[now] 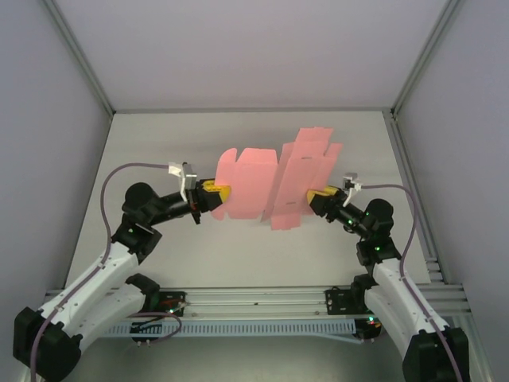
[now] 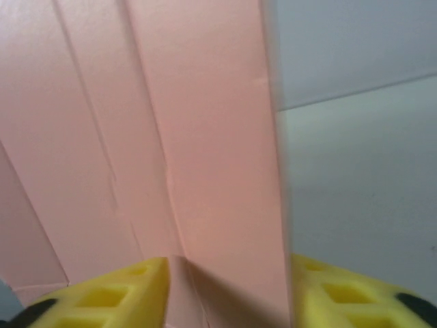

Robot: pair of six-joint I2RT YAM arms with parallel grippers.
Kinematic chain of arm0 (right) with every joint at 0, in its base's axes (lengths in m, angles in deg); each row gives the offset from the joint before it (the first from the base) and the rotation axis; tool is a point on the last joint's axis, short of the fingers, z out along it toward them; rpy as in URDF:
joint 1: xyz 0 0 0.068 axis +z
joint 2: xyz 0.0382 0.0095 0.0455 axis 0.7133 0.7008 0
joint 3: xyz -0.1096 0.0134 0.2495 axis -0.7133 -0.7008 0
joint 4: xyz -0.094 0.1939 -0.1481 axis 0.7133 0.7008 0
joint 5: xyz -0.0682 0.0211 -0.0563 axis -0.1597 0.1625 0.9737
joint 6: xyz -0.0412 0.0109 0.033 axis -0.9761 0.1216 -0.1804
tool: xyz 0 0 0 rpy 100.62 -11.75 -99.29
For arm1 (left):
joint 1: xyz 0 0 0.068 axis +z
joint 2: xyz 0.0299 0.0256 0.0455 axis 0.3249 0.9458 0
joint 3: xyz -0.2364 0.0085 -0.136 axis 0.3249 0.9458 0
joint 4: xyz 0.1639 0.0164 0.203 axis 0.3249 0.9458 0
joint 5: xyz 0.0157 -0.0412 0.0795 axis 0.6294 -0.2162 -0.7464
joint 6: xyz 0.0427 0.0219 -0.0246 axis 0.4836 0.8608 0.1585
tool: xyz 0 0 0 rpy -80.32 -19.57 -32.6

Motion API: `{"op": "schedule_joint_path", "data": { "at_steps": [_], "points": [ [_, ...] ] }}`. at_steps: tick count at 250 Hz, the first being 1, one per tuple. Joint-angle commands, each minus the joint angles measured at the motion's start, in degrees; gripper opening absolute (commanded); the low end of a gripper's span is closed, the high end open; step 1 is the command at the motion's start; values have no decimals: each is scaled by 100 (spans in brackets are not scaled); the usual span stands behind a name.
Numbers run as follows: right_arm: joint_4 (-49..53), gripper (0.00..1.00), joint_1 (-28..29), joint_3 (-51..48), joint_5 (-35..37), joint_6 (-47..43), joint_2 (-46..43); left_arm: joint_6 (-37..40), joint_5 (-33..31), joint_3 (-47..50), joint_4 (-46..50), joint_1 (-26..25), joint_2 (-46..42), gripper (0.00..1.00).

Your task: Assemble paper box

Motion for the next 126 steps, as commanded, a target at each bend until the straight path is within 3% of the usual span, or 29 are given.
{"op": "schedule_joint_path", "data": {
  "at_steps": [1, 51, 80, 113, 126],
  "points": [
    [-19, 36, -23, 106, -153, -24, -128, -35, -129, -60, -35, -39, -68, 0],
    [391, 0, -26, 218, -7, -359, -276, 94, -512, -102, 342, -35, -91, 0],
    [353, 0, -24, 233, -197, -548, -296, 85, -890, -119, 596, -40, -3, 0],
    [706, 0, -5, 349, -94, -898, -313, -12, -1916, -234, 1418, -40, 167, 34],
    [1214, 0, 22, 490, 89, -1139, -292, -31, -2466, -306, 1900, -39, 229, 54]
  ]
}}
